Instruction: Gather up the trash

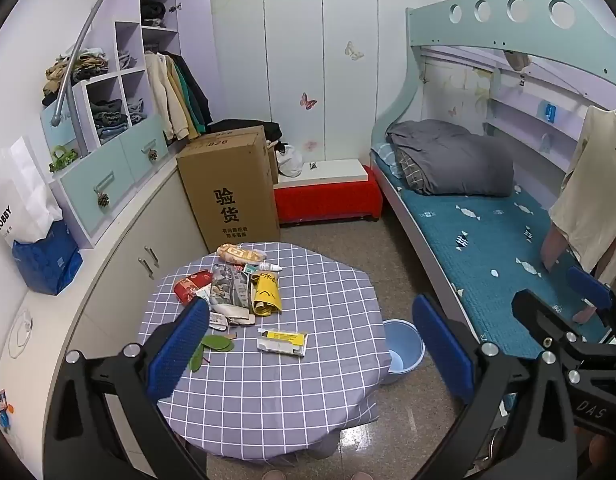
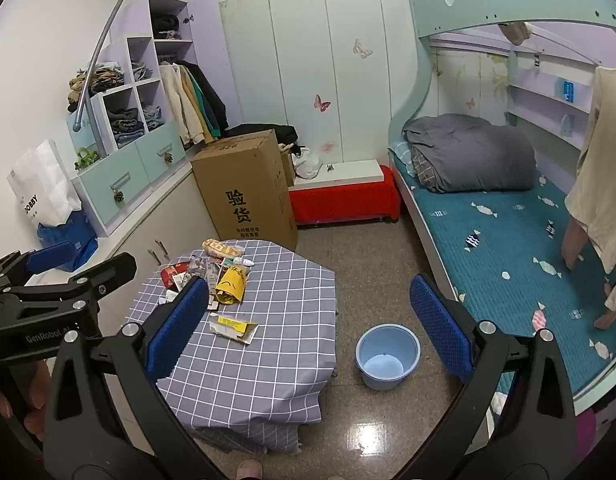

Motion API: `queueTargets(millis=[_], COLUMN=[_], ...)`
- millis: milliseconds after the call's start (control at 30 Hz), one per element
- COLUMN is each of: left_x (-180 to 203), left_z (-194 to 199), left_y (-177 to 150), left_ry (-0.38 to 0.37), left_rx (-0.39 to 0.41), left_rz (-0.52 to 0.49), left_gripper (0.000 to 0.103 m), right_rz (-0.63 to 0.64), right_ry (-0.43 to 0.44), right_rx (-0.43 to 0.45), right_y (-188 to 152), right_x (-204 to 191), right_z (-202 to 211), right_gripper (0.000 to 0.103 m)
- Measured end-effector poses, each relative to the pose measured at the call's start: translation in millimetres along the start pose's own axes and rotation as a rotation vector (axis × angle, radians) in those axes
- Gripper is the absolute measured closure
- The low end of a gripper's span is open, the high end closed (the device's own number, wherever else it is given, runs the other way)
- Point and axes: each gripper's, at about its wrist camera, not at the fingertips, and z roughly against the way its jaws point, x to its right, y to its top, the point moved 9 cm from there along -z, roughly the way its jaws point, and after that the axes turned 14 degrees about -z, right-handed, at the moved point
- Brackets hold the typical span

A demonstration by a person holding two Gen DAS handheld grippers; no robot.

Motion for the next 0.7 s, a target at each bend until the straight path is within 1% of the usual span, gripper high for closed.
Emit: queueTargets(millis=[700], left_x=[0.8], left_z=[7.0], left_y=[-1.3], left_ry=[0.001], left_rx=[0.001], left_rz=[0.004], left_gripper=[0.004], right_rz=[0.001], right_ry=[-0.007], right_rx=[-0.010], right_y=[-1.9], right_x=[1.1], right_z=[2.0], right_gripper=[0.005])
